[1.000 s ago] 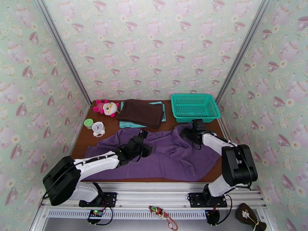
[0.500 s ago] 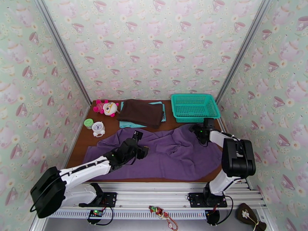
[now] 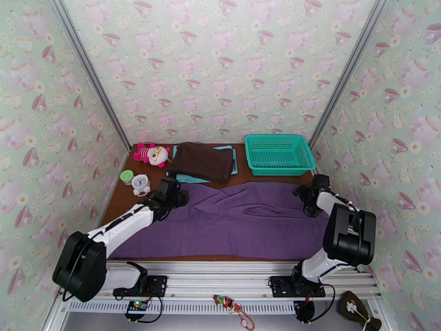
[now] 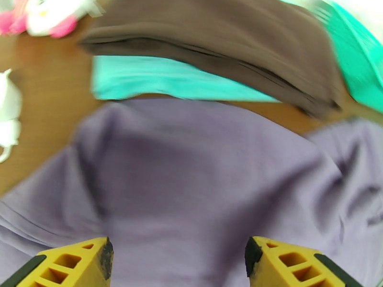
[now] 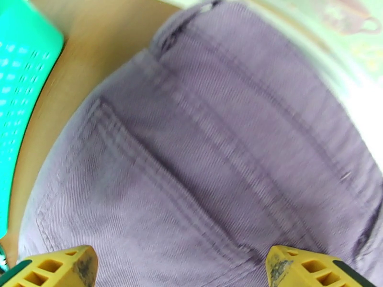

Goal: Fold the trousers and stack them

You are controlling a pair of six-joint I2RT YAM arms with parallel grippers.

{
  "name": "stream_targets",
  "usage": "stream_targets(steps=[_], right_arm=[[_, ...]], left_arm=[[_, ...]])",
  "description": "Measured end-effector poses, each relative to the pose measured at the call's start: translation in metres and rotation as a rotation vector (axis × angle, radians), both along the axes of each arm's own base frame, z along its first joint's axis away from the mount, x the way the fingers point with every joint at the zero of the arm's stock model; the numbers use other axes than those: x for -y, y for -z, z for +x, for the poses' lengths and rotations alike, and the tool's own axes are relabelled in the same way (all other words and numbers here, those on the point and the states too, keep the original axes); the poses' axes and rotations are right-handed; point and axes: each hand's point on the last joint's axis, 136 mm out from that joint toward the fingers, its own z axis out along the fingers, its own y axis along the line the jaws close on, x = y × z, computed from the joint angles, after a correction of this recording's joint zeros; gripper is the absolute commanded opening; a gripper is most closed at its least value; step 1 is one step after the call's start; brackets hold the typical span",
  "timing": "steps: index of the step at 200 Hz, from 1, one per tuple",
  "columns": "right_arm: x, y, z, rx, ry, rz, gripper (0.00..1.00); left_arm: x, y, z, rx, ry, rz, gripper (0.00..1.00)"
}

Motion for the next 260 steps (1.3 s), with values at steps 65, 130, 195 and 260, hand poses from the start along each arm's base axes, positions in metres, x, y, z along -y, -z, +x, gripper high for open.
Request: stream_targets(steps=[65,130,195,260], right_arm=[[-0.113,-0.115,0.017,0.277,-0.371,-0.199,1.0],[-0.182,-0.109,-0.017,0.348,-0.625,-0.043,1.0],[-0.201,-0.118,-0.023,0.447,-0.718,0.019,1.0],[-0.196,-0.094,-0.02,0.364,-0.694,0.009,0.99]], left_arm=[[-0.045,0.032,0.027,-0.167,-0.132,0.058,0.56],[-0.045,0.06,0.009,-0.272,-0.124,0.096,0.53],[-0.054,0.09,-0.004,-0.379,-0.147,0.165,0.21],[-0.066,0.053,0.001,-0.321,-0.189,0.214,0.0]])
